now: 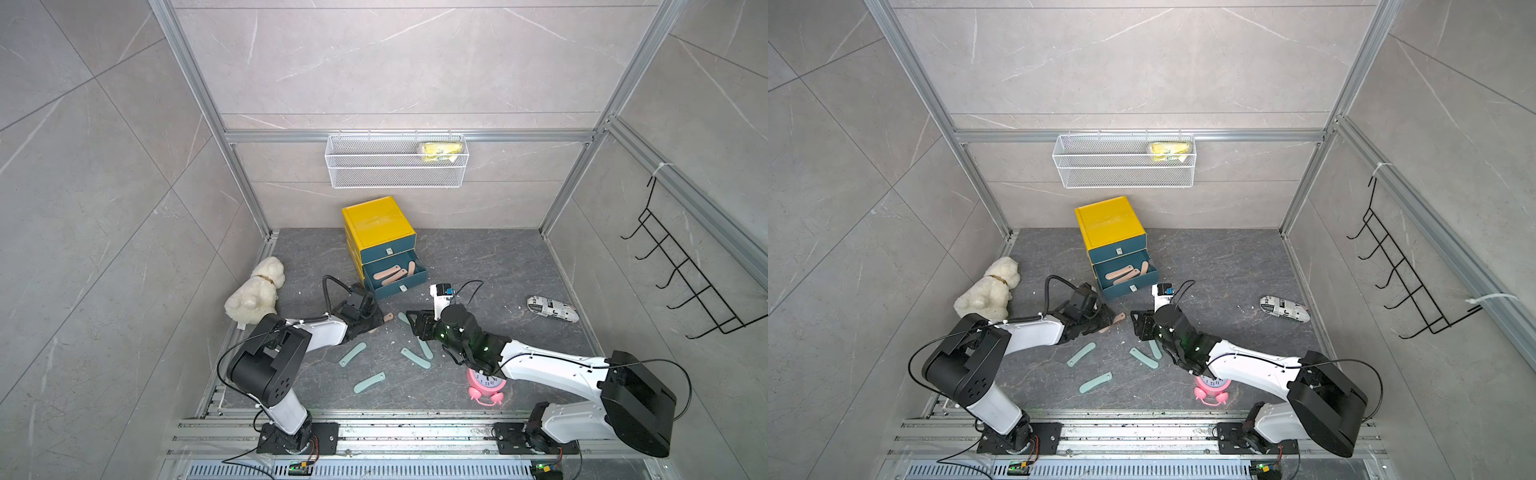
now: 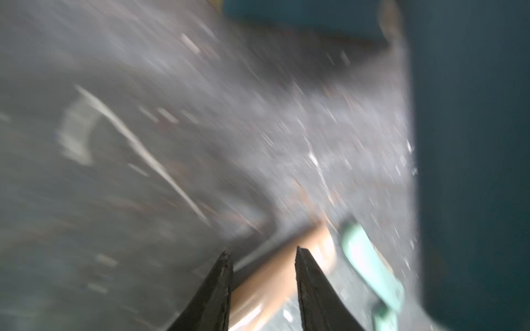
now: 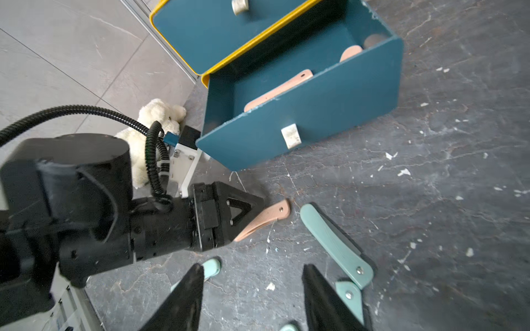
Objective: Place the fruit knives into the drawer by color
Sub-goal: Pick up the fruit knife from the center of the board.
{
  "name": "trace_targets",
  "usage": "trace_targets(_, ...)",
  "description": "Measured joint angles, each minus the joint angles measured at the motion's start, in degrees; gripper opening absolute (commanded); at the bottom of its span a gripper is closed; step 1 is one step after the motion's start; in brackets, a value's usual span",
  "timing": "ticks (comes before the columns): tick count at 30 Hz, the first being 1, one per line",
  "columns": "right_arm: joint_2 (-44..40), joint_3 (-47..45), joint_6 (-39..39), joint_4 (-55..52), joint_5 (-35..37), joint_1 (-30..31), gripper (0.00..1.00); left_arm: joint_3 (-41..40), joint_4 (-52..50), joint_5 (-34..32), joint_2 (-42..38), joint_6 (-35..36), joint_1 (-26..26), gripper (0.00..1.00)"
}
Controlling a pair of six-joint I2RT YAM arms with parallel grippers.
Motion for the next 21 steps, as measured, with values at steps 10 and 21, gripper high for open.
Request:
trace_targets(10, 0.07, 1.53, 0.04, -7.15, 2.67, -0.04, 0.58, 0.98, -7.69, -3.02, -2.99, 1.11, -8.09, 0.70)
trace_targets(21, -5.18, 0.66, 0.04, -9.01, 4.46, -0.11, 0.58, 9.57, -17.44, -8.81, 2.12, 3.45, -8.55, 0.76)
